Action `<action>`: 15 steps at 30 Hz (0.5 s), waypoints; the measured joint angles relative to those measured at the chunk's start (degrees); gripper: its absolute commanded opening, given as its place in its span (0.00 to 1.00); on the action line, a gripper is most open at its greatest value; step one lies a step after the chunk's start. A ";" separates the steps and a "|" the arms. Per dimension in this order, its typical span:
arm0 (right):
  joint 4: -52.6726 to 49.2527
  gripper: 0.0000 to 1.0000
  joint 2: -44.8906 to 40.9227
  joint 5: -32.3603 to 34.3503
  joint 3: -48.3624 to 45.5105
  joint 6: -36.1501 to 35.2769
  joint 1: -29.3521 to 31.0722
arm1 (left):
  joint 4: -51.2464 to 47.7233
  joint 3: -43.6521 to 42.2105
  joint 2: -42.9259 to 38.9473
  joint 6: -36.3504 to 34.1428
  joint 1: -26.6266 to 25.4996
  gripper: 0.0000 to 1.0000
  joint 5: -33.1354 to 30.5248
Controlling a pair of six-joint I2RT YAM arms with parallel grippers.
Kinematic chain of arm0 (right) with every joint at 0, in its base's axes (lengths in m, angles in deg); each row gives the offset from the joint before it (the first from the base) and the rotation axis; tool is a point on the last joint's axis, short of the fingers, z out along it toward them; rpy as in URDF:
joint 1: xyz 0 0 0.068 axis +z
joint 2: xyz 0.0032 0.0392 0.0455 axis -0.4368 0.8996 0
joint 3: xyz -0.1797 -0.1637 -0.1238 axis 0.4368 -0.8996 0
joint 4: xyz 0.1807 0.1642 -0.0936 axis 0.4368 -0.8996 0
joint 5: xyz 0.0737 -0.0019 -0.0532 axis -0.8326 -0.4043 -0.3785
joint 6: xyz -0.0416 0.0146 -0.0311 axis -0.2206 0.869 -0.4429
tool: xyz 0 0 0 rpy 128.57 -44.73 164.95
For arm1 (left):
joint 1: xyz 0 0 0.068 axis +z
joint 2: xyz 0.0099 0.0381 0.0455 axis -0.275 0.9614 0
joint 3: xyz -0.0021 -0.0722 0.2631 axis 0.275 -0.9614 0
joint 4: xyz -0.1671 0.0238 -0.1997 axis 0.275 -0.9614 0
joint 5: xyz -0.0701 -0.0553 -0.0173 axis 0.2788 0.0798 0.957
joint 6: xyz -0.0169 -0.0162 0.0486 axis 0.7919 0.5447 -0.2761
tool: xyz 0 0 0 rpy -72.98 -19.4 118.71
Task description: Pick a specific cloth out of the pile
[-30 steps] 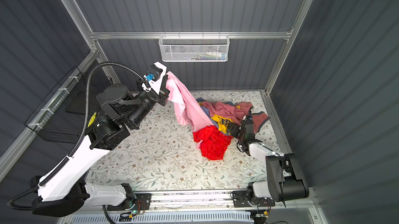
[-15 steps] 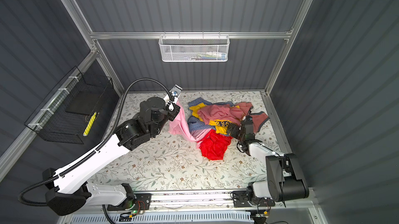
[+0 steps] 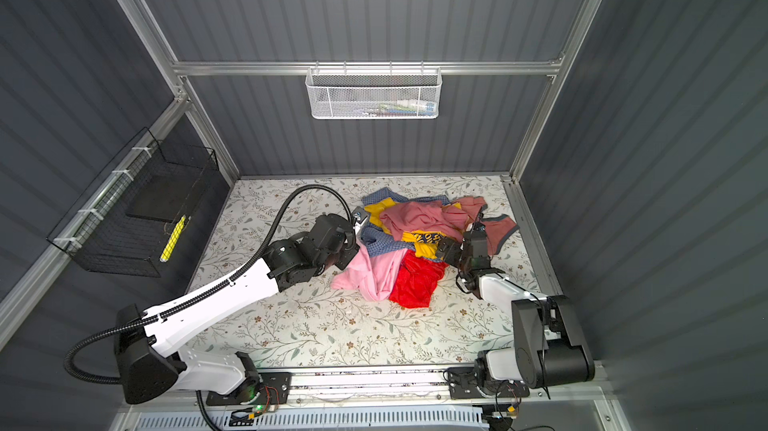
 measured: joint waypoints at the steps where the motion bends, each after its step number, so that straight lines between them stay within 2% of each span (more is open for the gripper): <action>1: 0.00 0.99 0.00 -0.02 0.00 -0.02 0.00 | 0.04 -1.70 -0.83 0.72 -0.02 0.00 2.29; 7: -0.31 0.99 0.00 -0.07 0.15 -0.04 0.00 | 0.72 -4.74 -2.67 3.02 -2.08 0.00 9.31; 15: -0.70 0.99 0.00 -0.17 0.35 -0.22 0.00 | 2.91 -6.64 -7.91 4.59 -7.13 0.00 7.69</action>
